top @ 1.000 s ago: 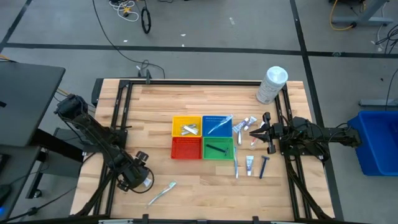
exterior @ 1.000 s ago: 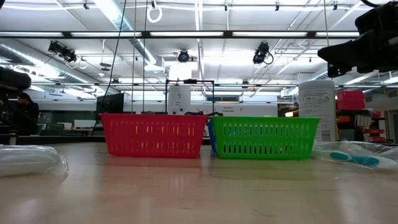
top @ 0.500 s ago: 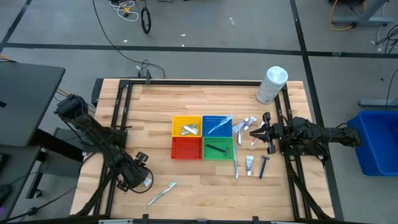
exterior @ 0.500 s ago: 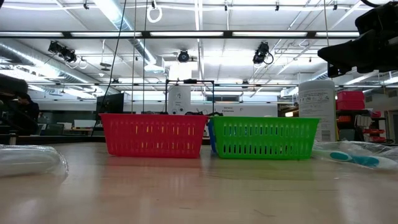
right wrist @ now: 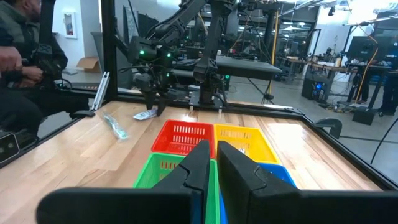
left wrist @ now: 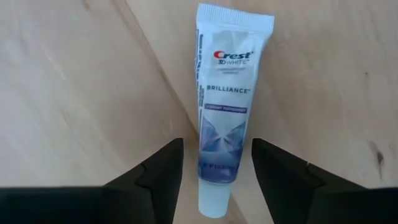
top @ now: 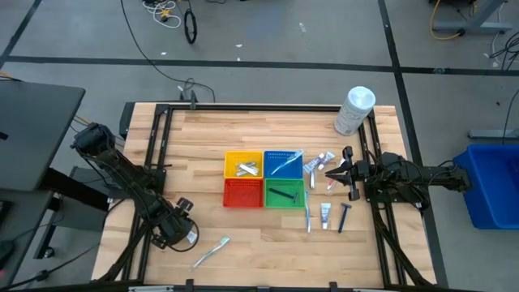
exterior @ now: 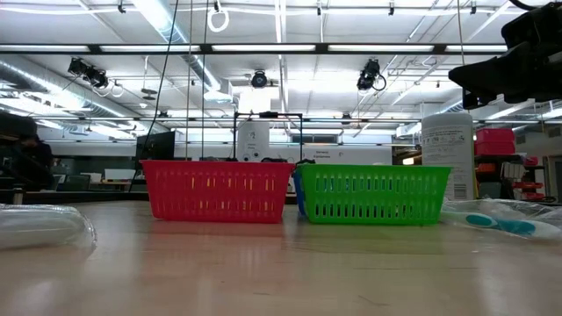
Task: Pick & Place Travel size toiletries
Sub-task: Put the bottom left toothpaste into the red bin
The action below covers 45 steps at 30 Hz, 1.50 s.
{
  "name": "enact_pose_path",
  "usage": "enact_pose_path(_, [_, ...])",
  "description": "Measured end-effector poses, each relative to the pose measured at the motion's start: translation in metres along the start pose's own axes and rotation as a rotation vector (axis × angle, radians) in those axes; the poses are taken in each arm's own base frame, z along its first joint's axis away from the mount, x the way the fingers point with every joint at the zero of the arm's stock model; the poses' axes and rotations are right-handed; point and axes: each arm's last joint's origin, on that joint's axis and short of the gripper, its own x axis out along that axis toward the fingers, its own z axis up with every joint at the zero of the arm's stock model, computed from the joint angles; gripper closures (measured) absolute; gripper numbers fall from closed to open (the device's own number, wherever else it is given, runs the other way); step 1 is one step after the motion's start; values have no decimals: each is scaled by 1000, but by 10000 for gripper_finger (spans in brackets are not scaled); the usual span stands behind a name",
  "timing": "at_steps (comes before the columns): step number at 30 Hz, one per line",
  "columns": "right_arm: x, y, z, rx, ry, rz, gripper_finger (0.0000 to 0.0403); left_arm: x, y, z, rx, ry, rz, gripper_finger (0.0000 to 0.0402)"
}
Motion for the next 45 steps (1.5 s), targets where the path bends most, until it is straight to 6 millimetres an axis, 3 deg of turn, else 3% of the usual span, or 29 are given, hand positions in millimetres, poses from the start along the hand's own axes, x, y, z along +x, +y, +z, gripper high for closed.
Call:
enact_pose_path(18, [0, 0, 0, 0, 0, 0, 362, 0, -1, 1, -49, -8, -24, 288])
enact_pose_path(38, [0, 0, 0, 0, 0, 0, 362, 0, -1, 2, -45, -14, -24, 304])
enact_pose_path(45, [0, 0, 0, 0, 0, 0, 362, -9, -5, 13, -32, -52, -37, 305])
